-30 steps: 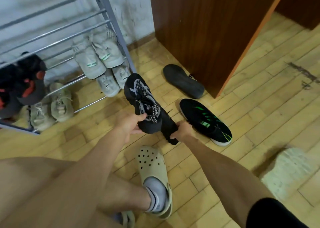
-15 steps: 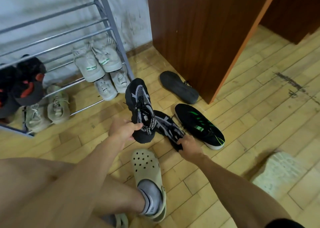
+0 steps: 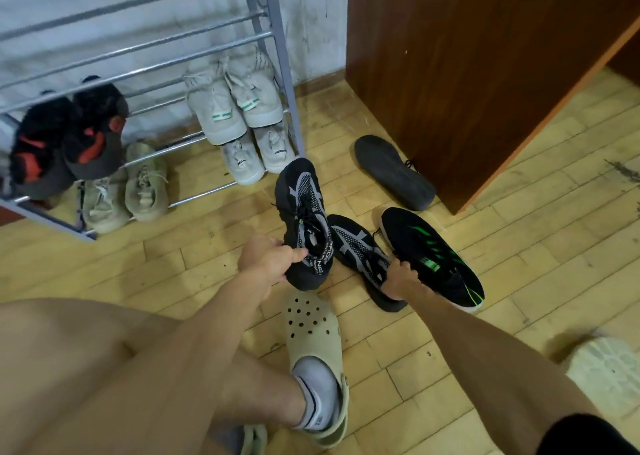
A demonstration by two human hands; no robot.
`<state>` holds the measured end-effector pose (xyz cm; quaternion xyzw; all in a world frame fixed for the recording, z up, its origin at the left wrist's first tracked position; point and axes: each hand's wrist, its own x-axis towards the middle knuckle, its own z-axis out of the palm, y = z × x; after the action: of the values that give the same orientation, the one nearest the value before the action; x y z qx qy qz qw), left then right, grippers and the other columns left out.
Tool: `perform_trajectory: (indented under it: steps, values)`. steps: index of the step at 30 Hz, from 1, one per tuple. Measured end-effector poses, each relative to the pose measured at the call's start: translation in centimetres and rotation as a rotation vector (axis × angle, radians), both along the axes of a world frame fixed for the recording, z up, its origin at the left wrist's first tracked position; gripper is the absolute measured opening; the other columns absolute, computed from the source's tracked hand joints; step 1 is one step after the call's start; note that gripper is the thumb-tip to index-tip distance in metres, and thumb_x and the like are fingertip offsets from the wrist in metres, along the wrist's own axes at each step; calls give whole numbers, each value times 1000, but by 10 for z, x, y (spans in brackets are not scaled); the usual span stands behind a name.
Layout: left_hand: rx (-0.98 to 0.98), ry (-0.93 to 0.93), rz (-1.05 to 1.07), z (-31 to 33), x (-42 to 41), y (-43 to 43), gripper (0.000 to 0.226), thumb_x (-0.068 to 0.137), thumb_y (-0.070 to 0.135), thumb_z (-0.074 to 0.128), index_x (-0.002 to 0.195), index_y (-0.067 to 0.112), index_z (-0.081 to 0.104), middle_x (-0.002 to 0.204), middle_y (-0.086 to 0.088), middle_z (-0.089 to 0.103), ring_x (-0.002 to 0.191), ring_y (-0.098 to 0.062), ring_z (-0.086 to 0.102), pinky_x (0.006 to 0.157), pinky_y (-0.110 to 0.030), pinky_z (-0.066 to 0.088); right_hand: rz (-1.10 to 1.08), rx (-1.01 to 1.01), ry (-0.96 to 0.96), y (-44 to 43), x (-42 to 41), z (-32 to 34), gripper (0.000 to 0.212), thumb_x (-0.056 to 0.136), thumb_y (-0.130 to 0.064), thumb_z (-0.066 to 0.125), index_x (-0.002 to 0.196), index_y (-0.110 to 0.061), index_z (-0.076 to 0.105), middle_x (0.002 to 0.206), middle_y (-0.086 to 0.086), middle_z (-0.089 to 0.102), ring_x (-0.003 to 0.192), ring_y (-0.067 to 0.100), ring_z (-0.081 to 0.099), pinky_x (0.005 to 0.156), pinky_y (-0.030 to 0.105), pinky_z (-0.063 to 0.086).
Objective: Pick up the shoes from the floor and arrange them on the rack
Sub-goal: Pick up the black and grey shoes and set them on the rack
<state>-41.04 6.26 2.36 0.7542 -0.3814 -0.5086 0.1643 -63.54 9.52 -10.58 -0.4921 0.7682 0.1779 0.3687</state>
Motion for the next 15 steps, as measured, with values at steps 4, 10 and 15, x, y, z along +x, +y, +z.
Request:
perform_trajectory:
  steps: [4, 10, 15]
  values:
    - [4, -45, -19, -6, 4, -8, 23, 70, 20, 82, 90, 14, 73, 95, -7, 74, 88, -27, 69, 79, -40, 60, -3, 31, 82, -11, -1, -3, 77, 95, -15, 53, 152, -2, 2, 154, 24, 17, 138, 42, 30, 111, 44, 36]
    - [-26, -166, -87, -9, 11, -7, 22, 68, 31, 82, 83, 16, 74, 89, -3, 73, 87, -23, 67, 82, -40, 58, 68, 35, 11, -22, 0, 9, 74, 98, -12, 46, 148, 12, -3, 159, 26, 5, 144, 38, 22, 113, 36, 31]
    - [-33, -185, -149, 0, 17, 7, 22, 72, 27, 79, 91, 16, 74, 94, -3, 73, 93, -24, 65, 85, -40, 56, -182, 130, -238, -7, -1, 13, 70, 88, -8, 65, 145, 3, 27, 138, 29, 46, 103, 36, 65, 82, 43, 59]
